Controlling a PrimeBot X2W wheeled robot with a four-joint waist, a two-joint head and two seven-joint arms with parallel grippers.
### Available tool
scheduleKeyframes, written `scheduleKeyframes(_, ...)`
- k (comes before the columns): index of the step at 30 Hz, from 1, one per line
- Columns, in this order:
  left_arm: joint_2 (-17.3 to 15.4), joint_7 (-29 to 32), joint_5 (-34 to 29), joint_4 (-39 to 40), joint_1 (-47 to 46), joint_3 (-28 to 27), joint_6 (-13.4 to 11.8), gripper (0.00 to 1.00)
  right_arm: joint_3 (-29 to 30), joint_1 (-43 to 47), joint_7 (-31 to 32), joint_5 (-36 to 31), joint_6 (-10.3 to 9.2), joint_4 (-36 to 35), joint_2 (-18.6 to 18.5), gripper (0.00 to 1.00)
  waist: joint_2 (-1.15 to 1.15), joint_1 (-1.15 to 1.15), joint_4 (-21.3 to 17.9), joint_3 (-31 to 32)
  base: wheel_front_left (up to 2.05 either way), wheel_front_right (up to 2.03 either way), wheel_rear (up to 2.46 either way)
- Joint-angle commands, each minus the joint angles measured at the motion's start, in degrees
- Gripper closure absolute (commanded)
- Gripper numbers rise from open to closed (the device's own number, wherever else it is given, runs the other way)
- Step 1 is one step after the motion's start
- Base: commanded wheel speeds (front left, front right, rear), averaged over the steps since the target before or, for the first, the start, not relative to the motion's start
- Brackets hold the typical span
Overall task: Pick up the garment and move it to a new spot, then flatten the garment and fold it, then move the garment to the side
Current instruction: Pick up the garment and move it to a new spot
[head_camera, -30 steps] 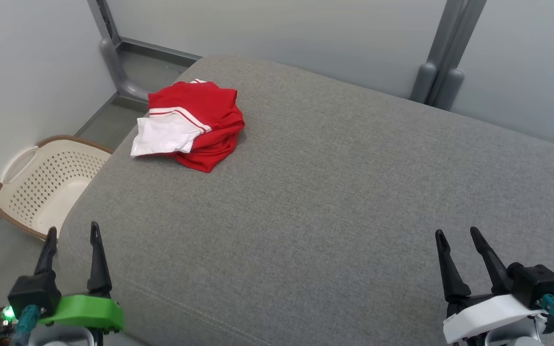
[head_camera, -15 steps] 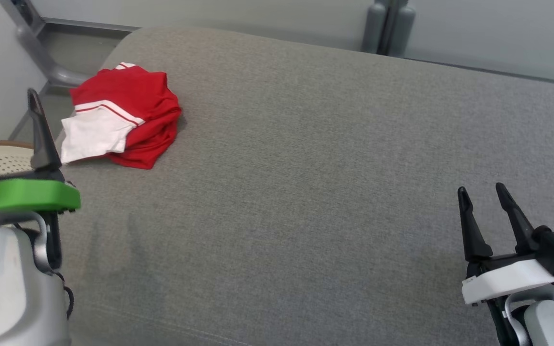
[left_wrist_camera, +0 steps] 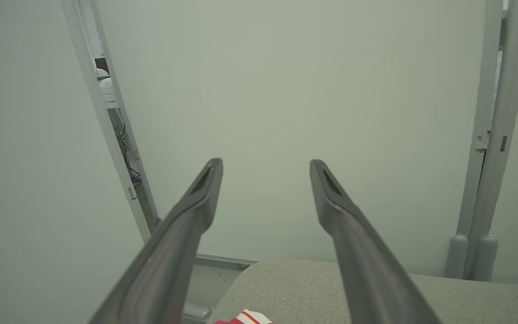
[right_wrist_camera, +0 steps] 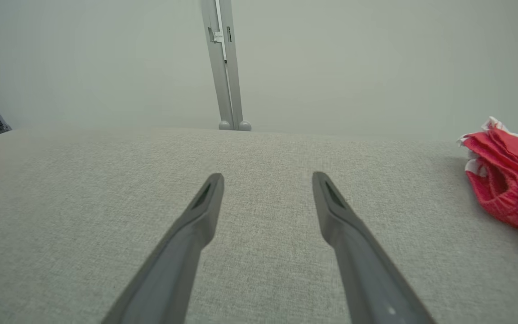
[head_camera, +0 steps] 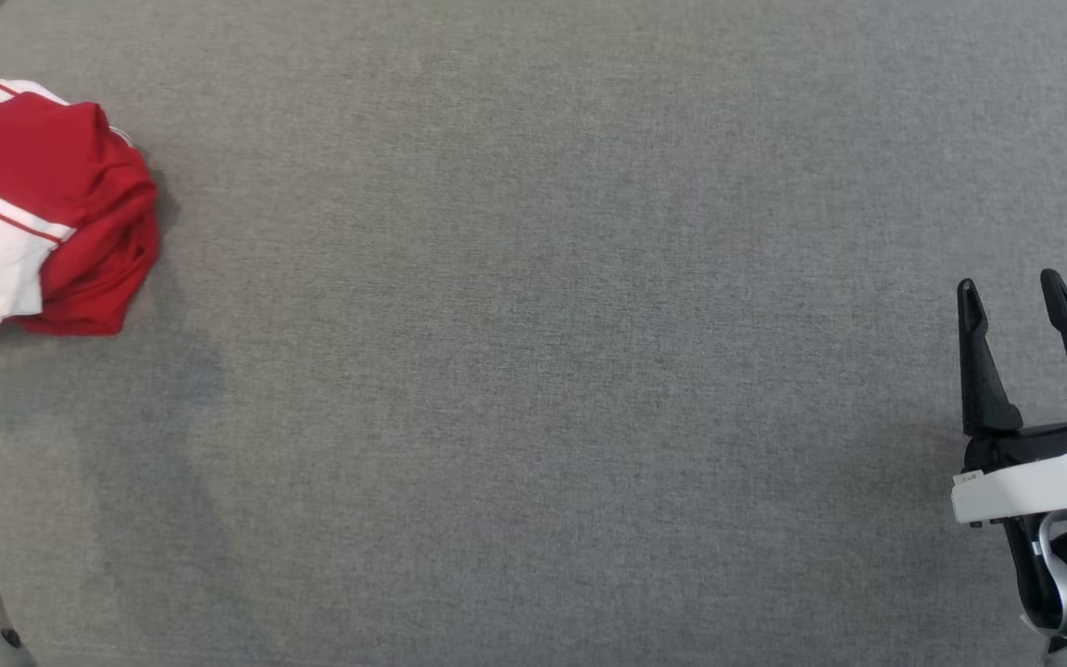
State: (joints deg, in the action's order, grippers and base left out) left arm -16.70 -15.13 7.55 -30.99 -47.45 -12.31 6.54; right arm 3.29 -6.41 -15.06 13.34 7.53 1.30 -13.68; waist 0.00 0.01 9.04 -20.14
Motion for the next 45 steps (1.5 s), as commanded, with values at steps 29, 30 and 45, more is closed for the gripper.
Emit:
scheduleKeyframes(29,-3.4,19.4,10.9,-39.4,-7.7,1.6,1.0,0.0,-0.9,-3.4,-0.2,-1.0,-0.1,-0.5,-1.9,0.0,0.0,-0.01,-6.1,-7.6,0.0,0.0,0.0)
scheduleKeyframes(30,-3.4,19.7,11.4,-39.5,-7.7,1.8,1.0,0.53,-0.9,-3.4,-0.2,-1.0,-0.1,-0.5,-2.0,0.0,0.0,-0.01,-6.2,-7.6,0.0,0.0,0.0)
scheduleKeyframes(45,-6.9,10.4,12.1,-36.7,-9.0,6.4,1.0,1.0,-1.9,-2.6,-0.2,-0.4,-0.1,1.6,-0.3,0.0,0.0,-0.01,-5.9,-2.0,0.0,0.0,0.0)
